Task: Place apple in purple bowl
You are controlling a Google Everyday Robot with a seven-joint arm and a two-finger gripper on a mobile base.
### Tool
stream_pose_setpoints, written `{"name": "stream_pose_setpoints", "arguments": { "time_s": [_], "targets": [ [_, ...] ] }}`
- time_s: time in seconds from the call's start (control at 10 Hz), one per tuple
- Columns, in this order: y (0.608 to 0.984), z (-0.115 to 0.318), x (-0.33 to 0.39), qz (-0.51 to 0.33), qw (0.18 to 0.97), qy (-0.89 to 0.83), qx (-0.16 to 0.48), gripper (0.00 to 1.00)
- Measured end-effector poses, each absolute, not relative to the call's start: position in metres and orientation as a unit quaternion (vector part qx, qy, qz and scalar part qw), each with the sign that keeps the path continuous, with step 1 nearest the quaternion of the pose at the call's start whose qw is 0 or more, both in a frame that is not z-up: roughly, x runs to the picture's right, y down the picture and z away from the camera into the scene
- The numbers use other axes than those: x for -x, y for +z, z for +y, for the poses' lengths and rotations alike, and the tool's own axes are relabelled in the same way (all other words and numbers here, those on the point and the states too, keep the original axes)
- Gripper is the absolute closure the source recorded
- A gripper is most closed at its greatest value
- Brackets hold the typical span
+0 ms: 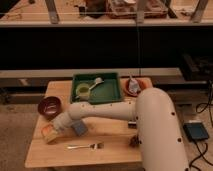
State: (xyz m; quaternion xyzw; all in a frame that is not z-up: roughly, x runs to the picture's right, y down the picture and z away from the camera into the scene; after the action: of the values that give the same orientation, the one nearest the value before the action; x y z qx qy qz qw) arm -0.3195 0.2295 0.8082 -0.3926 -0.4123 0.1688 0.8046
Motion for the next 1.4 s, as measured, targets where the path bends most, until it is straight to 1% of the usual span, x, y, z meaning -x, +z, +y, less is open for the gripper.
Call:
{"name": "stream_pose_setpoints", "arguments": {
  "time_s": [0.2, 0.3, 0.5, 0.6, 0.8, 1.0, 1.2, 1.4],
  "targets": [
    [0.807, 0.226, 0.293, -0.432, 0.796, 0.188, 0.381, 0.86],
    [0.807, 0.223, 0.273, -0.439, 0.794, 0.197, 0.372, 0.9],
    [0.805, 0.213, 0.234, -0.45, 0.792, 0.213, 0.353, 0.9],
    [0.801, 0.199, 0.208, -0.455, 0.796, 0.216, 0.335, 0.9],
    [0.783, 0.168, 0.187, -0.463, 0.806, 0.203, 0.309, 0.9],
    [0.755, 0.121, 0.181, -0.469, 0.822, 0.166, 0.278, 0.9],
    [0.734, 0.081, 0.186, -0.465, 0.846, 0.092, 0.246, 0.9],
    [0.727, 0.047, 0.199, -0.445, 0.868, 0.022, 0.218, 0.9]
  ]
}}
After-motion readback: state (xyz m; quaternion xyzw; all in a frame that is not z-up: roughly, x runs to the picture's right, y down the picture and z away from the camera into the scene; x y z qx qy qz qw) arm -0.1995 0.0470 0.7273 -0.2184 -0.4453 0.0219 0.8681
